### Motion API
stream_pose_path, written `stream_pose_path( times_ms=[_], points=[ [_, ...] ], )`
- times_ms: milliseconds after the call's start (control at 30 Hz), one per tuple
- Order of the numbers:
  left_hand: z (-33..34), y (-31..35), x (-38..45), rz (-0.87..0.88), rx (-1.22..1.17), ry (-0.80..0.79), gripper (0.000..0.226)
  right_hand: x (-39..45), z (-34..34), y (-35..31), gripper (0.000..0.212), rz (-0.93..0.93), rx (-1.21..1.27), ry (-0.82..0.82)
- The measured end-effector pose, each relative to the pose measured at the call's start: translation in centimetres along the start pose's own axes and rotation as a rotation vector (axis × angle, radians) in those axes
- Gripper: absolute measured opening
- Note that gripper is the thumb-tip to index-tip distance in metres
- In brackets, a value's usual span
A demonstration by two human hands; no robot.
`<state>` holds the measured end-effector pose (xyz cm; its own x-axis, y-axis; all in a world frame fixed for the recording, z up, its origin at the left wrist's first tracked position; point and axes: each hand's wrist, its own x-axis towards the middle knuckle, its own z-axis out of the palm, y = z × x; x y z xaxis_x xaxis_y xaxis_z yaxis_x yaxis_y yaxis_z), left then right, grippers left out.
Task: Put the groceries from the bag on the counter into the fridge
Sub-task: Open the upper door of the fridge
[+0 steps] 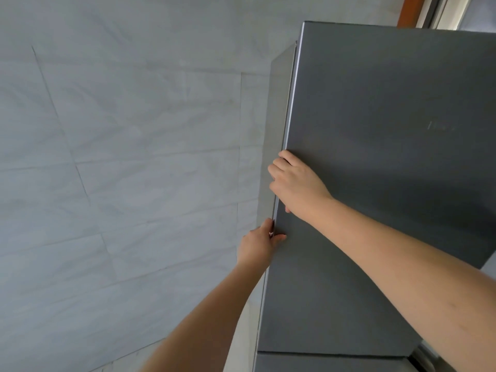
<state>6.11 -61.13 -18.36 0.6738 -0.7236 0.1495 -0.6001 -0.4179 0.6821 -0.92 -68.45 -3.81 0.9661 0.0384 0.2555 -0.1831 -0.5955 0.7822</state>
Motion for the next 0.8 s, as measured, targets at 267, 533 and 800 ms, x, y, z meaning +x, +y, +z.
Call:
stream_pose_path(
  times_ms=[267,533,800],
  points=[
    [-0.6,0.5,-4.8,0.072,-0.048,-0.059,0.024,-4.2,-3.3,-1.7,0.011,0.049,-0.021,0.001],
    [0.2,1.7,-12.7,0.237,0.001,-0.084,0.025,-11.5,-8.8,-4.1,0.033,0.150,-0.057,-0.143],
    [2.2,2.1,-19.8,0.364,0.032,-0.212,0.040,-19.7,-13.6,-5.9,0.029,0.277,-0.001,-0.142]
  ],
)
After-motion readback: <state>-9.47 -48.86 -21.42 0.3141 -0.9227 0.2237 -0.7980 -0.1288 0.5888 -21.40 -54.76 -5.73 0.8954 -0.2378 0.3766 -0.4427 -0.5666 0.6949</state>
